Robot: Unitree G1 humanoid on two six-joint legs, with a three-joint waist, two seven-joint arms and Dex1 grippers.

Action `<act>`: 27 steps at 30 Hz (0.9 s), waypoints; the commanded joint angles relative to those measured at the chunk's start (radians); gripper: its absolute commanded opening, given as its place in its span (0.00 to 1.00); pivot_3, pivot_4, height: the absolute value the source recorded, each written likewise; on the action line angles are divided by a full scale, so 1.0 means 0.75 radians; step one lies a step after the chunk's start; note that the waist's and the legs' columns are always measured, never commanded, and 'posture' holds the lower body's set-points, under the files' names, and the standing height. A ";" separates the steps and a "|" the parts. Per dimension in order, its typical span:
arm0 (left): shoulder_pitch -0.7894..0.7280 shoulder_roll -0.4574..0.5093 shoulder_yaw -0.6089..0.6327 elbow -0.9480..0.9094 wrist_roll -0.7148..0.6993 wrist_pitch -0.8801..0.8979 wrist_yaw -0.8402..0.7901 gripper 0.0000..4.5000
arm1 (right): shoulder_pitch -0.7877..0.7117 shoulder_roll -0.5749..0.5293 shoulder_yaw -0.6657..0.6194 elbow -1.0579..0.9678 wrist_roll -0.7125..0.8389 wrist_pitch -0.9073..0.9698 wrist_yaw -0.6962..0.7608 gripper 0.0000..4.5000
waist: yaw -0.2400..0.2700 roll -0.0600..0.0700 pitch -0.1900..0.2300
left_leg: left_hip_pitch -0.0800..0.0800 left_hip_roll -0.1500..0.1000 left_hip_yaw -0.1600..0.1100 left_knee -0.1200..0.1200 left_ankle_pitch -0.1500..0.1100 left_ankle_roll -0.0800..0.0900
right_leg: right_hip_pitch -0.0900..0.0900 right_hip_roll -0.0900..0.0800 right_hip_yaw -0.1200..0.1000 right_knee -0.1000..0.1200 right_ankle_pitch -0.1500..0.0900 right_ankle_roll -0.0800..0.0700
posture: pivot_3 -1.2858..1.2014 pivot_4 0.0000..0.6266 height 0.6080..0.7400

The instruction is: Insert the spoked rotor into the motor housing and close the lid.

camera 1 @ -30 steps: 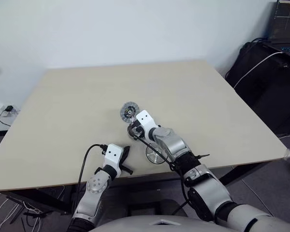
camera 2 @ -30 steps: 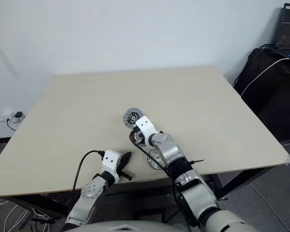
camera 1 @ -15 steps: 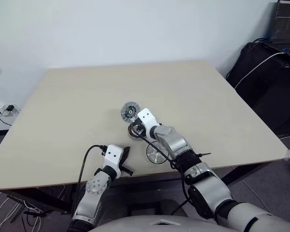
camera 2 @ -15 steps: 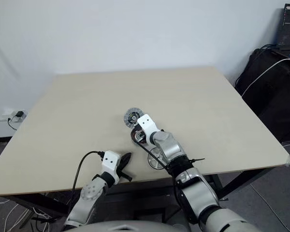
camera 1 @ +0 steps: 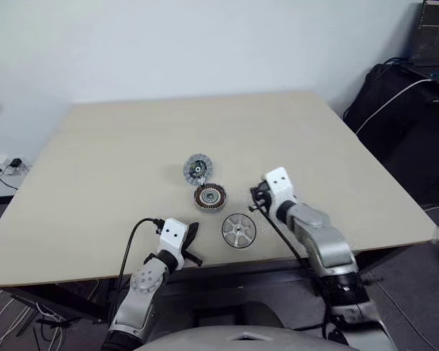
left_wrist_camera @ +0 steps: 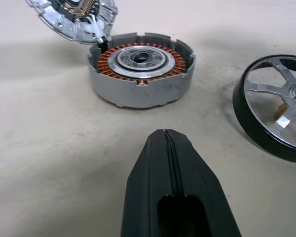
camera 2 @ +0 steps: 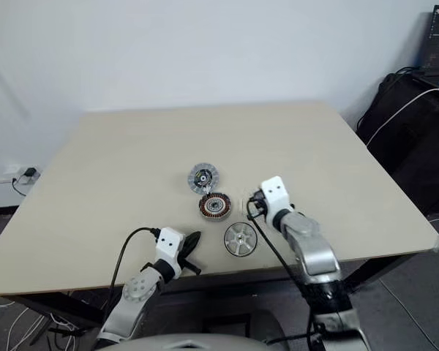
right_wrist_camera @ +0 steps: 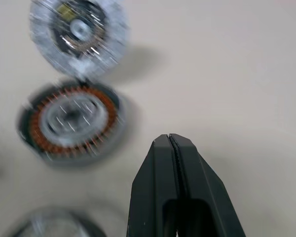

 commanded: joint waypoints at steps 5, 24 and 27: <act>-0.019 0.001 -0.005 -0.051 -0.015 0.004 -0.026 0.00 | -0.021 0.042 0.064 -0.114 0.012 0.052 -0.055 0.01 | -0.003 -0.002 0.002 | 0.002 0.002 0.002 0.001 0.001 0.000 | 0.001 0.001 -0.001 0.001 0.000 0.001 | 0.52 0.00 1.00; 0.004 -0.014 0.014 -0.067 -0.011 0.001 0.011 0.00 | -0.512 0.311 0.311 0.636 -0.138 -0.118 -0.146 0.01 | -0.004 -0.002 0.002 | 0.001 0.000 0.001 -0.001 0.001 0.000 | -0.003 0.001 -0.001 0.000 0.006 -0.007 | 0.52 0.00 1.00; 0.007 -0.017 0.014 -0.070 -0.012 0.000 0.016 0.00 | -0.535 0.324 0.320 0.709 -0.151 -0.146 -0.136 0.01 | -0.004 -0.002 0.002 | 0.002 0.000 0.001 0.000 0.001 0.000 | -0.004 0.001 -0.001 0.000 0.006 -0.007 | 0.52 0.00 1.00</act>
